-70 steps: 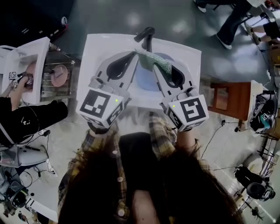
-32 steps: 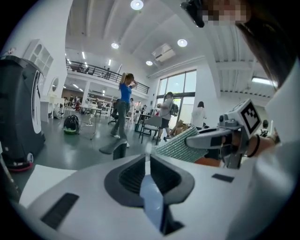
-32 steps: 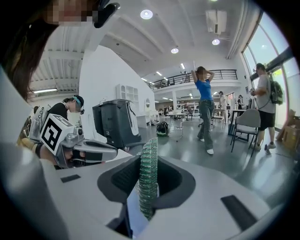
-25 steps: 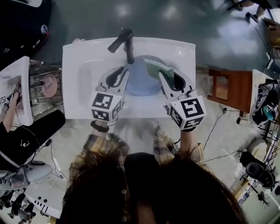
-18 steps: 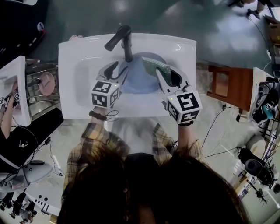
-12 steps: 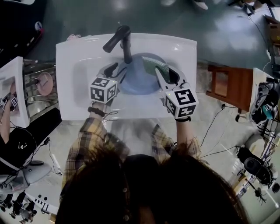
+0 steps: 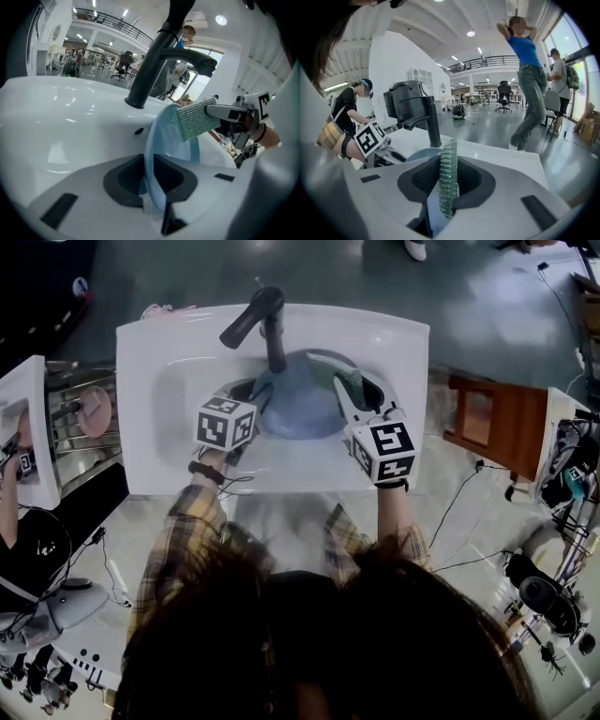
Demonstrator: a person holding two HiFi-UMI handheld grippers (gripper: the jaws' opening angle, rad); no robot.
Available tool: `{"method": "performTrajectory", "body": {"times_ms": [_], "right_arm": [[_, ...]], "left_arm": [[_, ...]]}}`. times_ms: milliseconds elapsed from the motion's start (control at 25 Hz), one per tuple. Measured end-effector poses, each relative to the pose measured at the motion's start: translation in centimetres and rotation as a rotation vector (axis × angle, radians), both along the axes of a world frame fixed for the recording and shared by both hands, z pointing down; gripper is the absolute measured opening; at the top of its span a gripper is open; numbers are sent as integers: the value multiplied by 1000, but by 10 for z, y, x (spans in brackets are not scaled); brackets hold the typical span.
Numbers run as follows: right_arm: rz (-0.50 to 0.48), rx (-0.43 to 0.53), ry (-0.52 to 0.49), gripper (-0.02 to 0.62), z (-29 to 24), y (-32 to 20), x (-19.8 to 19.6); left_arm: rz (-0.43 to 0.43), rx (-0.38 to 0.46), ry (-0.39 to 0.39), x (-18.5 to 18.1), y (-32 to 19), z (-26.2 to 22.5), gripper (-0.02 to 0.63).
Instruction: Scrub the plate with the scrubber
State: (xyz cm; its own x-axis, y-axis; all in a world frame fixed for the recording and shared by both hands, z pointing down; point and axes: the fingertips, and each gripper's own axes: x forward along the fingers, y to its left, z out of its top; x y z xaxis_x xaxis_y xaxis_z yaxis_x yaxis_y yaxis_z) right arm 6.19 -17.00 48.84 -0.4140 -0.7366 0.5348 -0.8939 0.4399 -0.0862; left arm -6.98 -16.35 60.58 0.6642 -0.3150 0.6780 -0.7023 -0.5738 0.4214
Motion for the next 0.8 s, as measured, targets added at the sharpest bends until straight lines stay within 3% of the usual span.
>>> {"method": "performTrajectory", "body": {"times_ms": [40,280,600,800], "right_arm": [[-1,-3,19,100,4,0,1],[25,21,163,104,22,-9,7],[-12,174,576,100,33,-24,8],[24,210,627,94,44,-27,4]], "left_arm": [[3,5,-18,-1,0,1,50],[27,-9,-30,5,5,3,38],[45,-25,-22,16,12,5,34],[63,-25,-32,16,14,7,34]]}}
